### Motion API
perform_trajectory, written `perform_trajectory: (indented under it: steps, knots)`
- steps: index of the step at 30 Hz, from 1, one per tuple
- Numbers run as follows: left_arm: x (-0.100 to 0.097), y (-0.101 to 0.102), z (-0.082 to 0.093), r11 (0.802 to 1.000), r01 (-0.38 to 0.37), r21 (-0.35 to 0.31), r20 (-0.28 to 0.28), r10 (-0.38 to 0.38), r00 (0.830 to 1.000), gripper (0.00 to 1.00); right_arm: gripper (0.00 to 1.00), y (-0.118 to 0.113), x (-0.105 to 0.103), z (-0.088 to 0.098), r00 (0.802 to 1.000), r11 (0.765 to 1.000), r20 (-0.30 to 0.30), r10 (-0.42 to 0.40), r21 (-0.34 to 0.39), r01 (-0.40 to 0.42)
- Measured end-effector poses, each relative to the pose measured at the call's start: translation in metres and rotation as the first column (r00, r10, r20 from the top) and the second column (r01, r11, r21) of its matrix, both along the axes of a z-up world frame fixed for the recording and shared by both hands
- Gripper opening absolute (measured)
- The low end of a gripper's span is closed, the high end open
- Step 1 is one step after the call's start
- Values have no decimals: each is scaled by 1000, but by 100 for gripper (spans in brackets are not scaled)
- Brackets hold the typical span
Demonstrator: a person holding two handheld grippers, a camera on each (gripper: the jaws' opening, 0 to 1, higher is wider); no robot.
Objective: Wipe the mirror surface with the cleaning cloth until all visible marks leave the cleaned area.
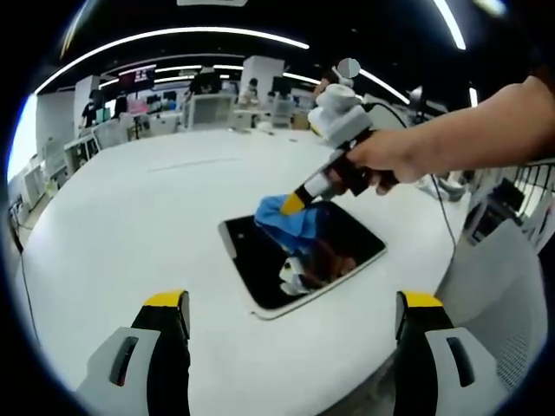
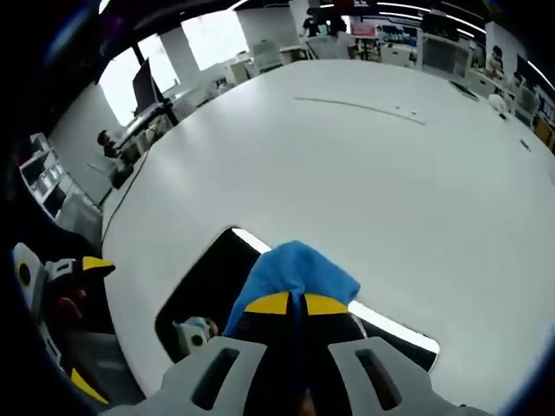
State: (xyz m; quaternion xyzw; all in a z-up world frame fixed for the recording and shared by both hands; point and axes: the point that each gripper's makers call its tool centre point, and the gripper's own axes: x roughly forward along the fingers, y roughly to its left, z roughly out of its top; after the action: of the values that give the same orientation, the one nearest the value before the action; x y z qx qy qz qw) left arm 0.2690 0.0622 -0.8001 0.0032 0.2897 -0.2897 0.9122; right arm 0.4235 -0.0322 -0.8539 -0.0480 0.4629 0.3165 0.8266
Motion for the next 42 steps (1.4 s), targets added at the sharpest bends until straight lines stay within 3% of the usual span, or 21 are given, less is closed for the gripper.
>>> perform_trajectory:
  steps: [30, 42]
  knots:
    - [0, 2, 0, 1000, -3, 7, 1, 3, 1000, 99, 0, -10, -1, 1, 999, 999, 30, 39, -10, -39]
    - [-1, 0, -2, 1000, 9, 15, -4, -9, 1000, 99, 0, -35, 1, 1, 999, 1000, 40, 15, -28, -14]
